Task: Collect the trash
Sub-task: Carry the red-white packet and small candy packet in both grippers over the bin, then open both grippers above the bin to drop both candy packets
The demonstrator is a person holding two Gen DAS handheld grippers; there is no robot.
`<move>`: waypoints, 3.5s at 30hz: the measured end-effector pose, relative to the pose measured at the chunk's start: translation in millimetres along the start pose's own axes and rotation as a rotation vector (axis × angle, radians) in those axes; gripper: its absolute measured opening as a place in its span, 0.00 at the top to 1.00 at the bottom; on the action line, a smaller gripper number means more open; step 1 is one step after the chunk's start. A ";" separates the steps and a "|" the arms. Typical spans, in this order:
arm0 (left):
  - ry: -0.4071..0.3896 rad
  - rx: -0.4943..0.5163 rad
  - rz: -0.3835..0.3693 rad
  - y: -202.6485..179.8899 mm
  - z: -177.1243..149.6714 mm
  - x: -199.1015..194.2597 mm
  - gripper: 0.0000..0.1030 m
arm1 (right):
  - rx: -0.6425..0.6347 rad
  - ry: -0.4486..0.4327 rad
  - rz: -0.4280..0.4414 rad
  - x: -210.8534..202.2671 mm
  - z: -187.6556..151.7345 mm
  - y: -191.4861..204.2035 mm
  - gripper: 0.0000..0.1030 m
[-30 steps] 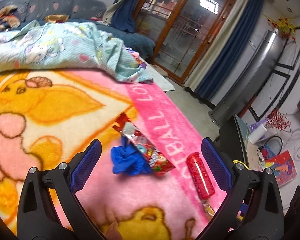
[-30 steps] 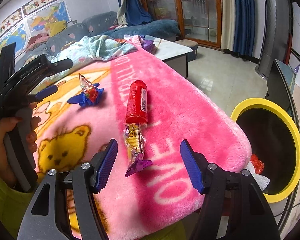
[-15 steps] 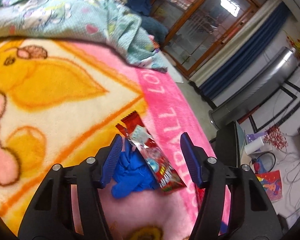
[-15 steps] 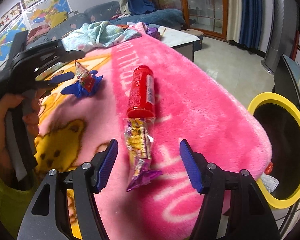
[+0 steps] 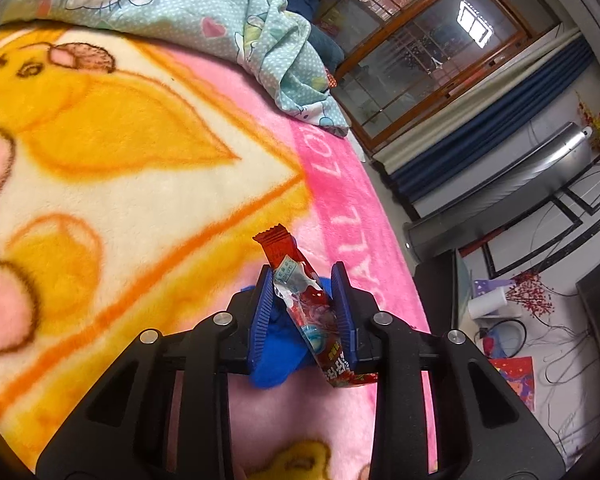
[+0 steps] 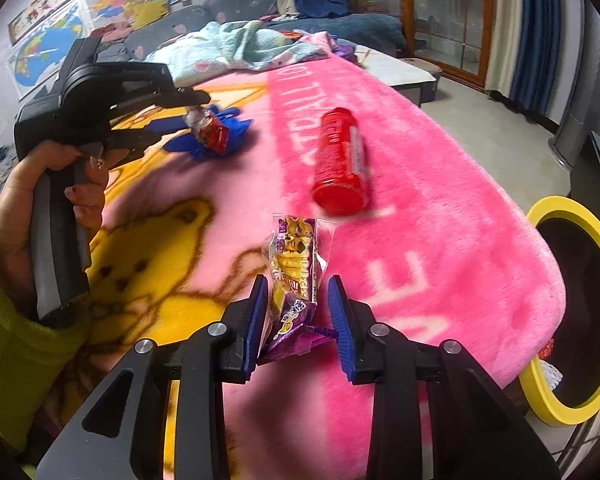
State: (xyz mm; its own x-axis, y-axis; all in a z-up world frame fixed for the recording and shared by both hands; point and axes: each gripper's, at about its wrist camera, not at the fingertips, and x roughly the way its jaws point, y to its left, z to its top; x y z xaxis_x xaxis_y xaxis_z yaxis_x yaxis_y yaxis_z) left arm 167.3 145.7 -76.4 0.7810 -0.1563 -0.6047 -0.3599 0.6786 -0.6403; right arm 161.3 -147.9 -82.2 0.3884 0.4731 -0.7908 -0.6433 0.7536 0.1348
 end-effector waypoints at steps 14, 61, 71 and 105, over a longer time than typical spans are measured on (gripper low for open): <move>-0.038 0.194 -0.062 -43.4 -12.4 -42.6 0.89 | 0.009 -0.044 0.048 -24.8 2.6 5.3 0.72; 0.113 0.673 -0.248 -210.6 -138.4 -19.6 0.90 | 0.461 -0.321 -0.149 -119.9 2.1 -157.4 0.72; 0.145 0.753 -0.281 -241.0 -163.9 -6.7 0.90 | 0.539 -0.335 -0.216 -127.7 -12.3 -187.5 0.72; 0.242 0.859 -0.322 -295.9 -215.6 77.5 0.90 | 0.823 -0.267 -0.280 -115.8 -74.0 -285.3 0.72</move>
State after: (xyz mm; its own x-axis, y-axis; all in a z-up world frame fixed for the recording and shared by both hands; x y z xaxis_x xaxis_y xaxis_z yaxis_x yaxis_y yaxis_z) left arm 224.3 -222.0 -35.9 0.6155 -0.5070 -0.6034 0.4282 0.8579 -0.2840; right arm 251.1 -451.4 -73.3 0.6655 0.2366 -0.7079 0.1318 0.8963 0.4235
